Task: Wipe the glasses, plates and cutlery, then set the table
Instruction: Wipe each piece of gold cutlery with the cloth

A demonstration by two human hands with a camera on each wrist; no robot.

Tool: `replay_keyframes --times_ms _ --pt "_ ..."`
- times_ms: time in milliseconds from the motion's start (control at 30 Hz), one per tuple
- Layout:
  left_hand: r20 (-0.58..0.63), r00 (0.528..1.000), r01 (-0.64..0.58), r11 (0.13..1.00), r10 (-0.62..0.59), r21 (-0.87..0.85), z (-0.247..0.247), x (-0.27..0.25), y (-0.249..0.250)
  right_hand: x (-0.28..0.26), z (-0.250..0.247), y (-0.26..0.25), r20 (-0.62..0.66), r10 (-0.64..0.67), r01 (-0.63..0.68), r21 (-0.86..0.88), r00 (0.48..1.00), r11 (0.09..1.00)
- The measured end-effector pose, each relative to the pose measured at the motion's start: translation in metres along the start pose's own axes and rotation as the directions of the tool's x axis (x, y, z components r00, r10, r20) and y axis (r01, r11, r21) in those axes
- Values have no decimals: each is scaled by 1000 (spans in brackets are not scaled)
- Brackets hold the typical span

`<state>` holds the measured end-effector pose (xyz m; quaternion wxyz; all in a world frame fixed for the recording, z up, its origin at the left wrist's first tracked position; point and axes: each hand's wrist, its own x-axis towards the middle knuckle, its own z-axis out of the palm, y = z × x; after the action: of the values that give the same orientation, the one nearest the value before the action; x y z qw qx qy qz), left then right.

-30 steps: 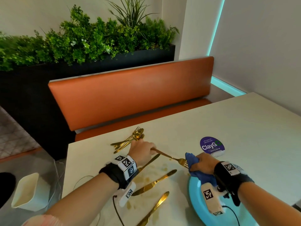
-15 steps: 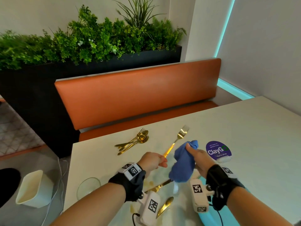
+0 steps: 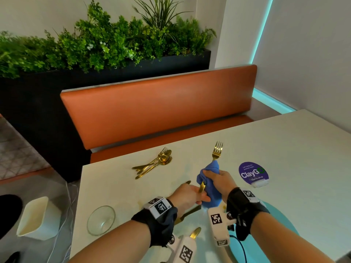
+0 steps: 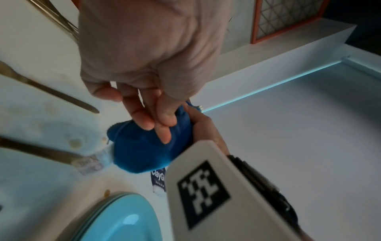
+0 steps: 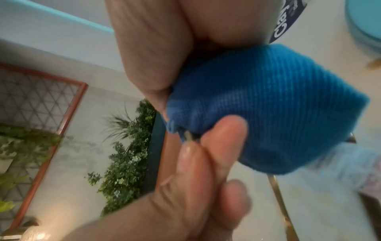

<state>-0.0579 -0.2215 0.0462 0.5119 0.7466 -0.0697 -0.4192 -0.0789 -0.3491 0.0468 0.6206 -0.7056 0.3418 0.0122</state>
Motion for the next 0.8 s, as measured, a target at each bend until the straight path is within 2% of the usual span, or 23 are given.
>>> replay_keyframes --times_ms 100,167,267,333,433,533,700,800 --pt "-125 992 2 999 -6 -35 -5 7 1 -1 4 0 29 -23 24 -26 999 999" --pt "-109 993 50 999 -48 17 -5 7 -2 -3 6 5 100 -25 43 -174 995 984" --pt "-40 994 109 969 -102 223 -8 9 -5 -10 3 6 218 -23 115 -420 976 900" --pt "-95 992 113 937 -86 332 -22 16 3 -12 0 6 312 -10 167 -480 950 861" --pt "-182 983 57 955 -3 291 -43 31 18 -9 2 6 388 13 212 -531 922 820" --pt "-194 981 72 959 -18 275 -48 47 19 -1 15 4 392 26 224 -578 919 785" --pt "-200 979 72 985 -39 158 -53 74 13 14 29 1 359 56 176 -578 932 797" --pt "-257 966 75 988 -38 134 -57 88 9 20 34 -2 375 78 180 -604 924 777"
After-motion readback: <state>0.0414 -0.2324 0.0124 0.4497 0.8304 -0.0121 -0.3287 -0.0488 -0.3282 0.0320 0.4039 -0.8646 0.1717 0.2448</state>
